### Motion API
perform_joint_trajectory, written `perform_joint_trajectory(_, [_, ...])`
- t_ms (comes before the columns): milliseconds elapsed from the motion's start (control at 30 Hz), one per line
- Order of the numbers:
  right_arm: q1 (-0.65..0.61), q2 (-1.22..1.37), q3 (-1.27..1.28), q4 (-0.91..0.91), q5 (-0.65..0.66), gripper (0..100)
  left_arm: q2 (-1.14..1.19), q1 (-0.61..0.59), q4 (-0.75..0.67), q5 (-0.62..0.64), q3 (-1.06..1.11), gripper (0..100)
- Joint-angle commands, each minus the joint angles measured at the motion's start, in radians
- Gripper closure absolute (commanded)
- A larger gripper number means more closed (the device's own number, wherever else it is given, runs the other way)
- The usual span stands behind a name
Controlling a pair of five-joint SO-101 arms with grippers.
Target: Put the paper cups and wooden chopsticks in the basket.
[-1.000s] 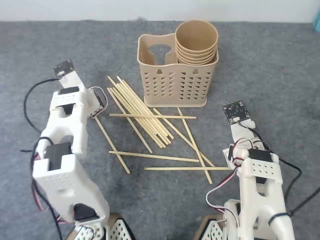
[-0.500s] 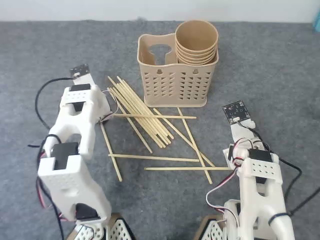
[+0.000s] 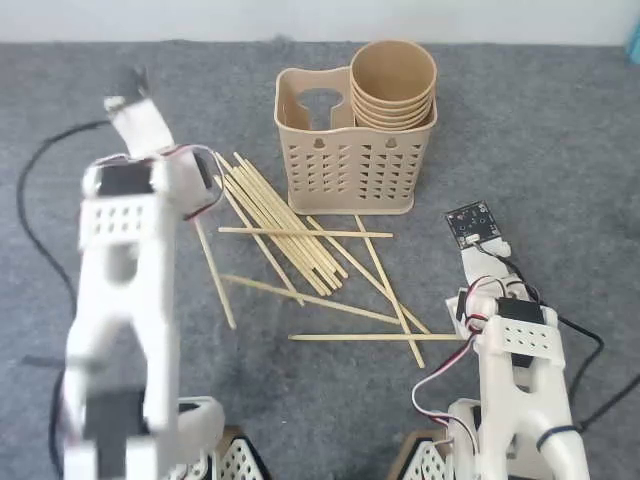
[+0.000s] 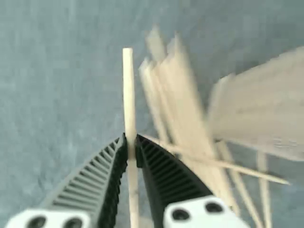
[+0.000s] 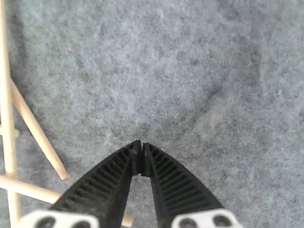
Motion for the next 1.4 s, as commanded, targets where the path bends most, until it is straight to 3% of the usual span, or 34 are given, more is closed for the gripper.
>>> perform_joint_trajectory(0, [0.015, -0.039, -0.003, -0.018, 0.012, 99.0, -0.321, 0.074, 0.005, -0.106, -0.004, 99])
perform_joint_trajectory(133, [0.015, -0.039, -0.003, -0.018, 0.012, 99.0, -0.445, 0.107, -0.060, -0.123, -0.004, 99])
perform_joint_trajectory(267, [0.015, -0.039, -0.003, -0.016, 0.011, 99.0, -0.532, 0.109, -0.221, -0.118, -0.004, 99])
perform_joint_trajectory(433, [0.015, -0.039, -0.003, -0.016, 0.008, 99.0, -0.629, 0.120, -0.559, -0.118, 0.050, 99])
perform_joint_trajectory(700, [0.015, -0.039, -0.003, -0.018, 0.008, 99.0, -0.709, 0.296, -1.112, -0.118, 0.302, 99])
perform_joint_trajectory(967, [0.015, -0.039, -0.003, -0.019, 0.006, 99.0, -0.552, 0.384, -1.162, -0.124, 0.259, 99])
perform_joint_trajectory(1133, [0.013, -0.039, -0.003, -0.021, 0.006, 99.0, -0.379, 0.391, -1.321, -0.124, 0.246, 99])
perform_joint_trajectory(1367, [0.012, -0.039, -0.005, -0.022, 0.012, 99.0, -0.212, 0.391, -1.398, -0.121, 0.268, 99])
